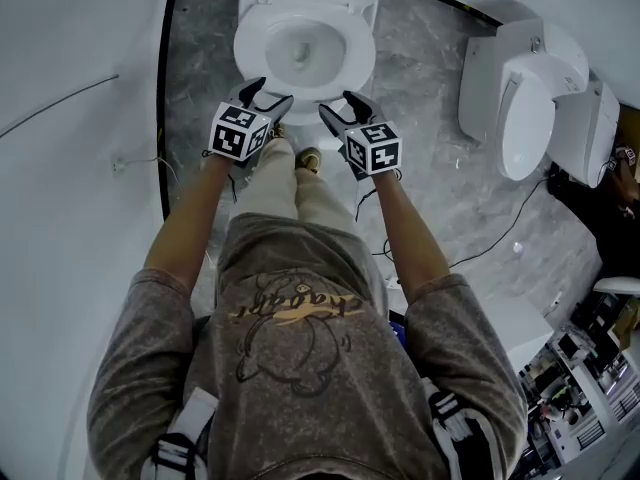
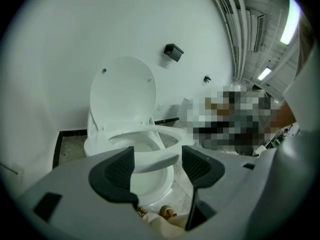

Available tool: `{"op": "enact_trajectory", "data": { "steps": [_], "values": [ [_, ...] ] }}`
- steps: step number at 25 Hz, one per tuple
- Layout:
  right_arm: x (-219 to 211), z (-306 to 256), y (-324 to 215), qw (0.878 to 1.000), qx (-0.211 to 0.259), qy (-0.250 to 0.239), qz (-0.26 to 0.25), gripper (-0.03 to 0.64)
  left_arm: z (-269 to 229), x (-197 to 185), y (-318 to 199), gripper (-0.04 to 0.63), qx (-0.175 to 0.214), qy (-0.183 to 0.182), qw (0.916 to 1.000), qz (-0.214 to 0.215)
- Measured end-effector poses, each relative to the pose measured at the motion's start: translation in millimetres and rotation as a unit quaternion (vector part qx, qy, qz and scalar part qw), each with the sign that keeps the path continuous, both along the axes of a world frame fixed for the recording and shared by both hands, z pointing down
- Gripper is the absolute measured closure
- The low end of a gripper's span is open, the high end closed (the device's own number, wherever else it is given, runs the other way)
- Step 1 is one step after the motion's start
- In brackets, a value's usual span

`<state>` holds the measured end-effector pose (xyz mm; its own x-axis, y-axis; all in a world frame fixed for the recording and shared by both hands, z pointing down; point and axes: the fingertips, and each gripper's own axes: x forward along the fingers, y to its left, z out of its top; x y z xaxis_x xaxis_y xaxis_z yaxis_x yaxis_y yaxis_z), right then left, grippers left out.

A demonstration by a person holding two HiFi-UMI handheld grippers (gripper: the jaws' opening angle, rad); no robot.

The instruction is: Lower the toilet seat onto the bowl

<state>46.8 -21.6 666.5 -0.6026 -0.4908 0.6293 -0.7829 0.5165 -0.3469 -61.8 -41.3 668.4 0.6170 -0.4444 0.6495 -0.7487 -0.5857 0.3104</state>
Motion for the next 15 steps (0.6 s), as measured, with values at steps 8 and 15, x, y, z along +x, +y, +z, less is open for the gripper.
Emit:
{"op": "enact_trajectory", "data": {
  "steps": [8, 15],
  "values": [
    [-6.1, 87.2, 50.1, 0.996, -0.082, 0.013, -0.011, 0.337, 88.9, -3.0, 51.4, 0.304, -0.074, -0.034, 0.9967, 0.001],
    [-15.1, 161.1, 76.6, 0.991, -0.133, 0.026, -0.021, 0.336, 161.8, -10.9, 77.9, 0.304, -0.115, -0.041, 0.9924, -0.015]
  ]
}}
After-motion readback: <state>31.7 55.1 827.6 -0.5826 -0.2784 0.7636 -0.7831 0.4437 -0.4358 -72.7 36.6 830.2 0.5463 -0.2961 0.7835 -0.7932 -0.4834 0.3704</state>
